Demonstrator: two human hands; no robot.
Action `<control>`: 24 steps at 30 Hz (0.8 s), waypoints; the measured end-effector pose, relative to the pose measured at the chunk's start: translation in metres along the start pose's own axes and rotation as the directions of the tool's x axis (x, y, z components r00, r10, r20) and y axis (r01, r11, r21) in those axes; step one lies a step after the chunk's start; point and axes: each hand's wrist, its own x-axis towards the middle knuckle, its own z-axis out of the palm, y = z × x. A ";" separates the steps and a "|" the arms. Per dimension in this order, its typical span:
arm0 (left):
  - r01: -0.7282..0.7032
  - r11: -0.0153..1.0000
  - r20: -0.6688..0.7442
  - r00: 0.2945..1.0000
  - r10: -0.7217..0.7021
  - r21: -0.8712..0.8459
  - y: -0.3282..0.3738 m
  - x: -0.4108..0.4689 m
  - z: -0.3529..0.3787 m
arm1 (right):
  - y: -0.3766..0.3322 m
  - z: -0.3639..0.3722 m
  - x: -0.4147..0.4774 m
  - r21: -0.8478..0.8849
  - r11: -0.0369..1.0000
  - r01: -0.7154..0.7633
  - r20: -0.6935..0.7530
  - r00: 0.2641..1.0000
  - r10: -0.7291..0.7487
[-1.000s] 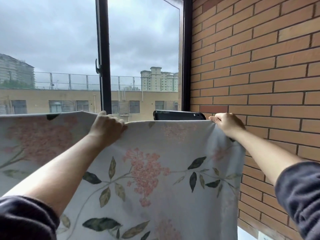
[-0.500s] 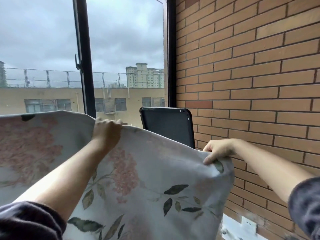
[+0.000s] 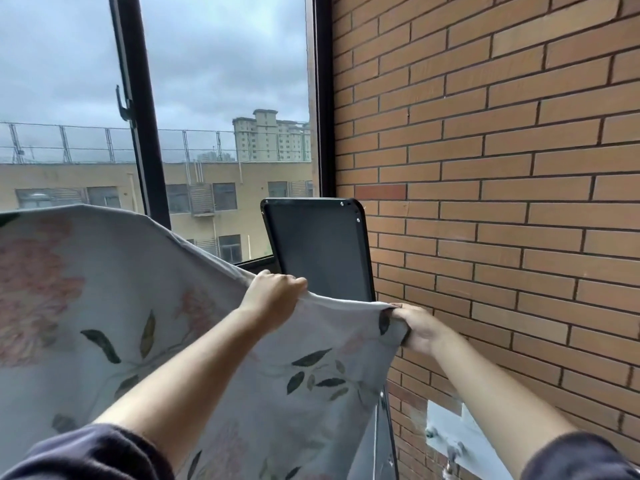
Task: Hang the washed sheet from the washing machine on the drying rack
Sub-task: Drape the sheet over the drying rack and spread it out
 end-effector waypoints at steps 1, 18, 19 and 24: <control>-0.004 1.000 -0.018 1.000 0.004 -0.009 -0.001 0.001 -0.001 | 0.000 -0.002 -0.003 0.108 0.994 0.010 0.035 0.999 -0.014; 0.167 0.983 -0.241 0.960 -0.144 0.077 -0.060 0.046 -0.061 | -0.166 -0.042 -0.005 -0.042 0.983 0.176 -0.255 0.950 -0.181; 0.181 0.981 -0.245 0.956 -0.159 0.069 -0.065 0.046 -0.063 | -0.171 -0.040 -0.004 -0.023 0.982 0.186 -0.252 0.950 -0.186; 0.228 0.973 -0.270 0.940 -0.207 0.048 -0.082 0.049 -0.078 | -0.188 -0.028 0.003 0.101 0.957 0.271 -0.266 0.935 -0.236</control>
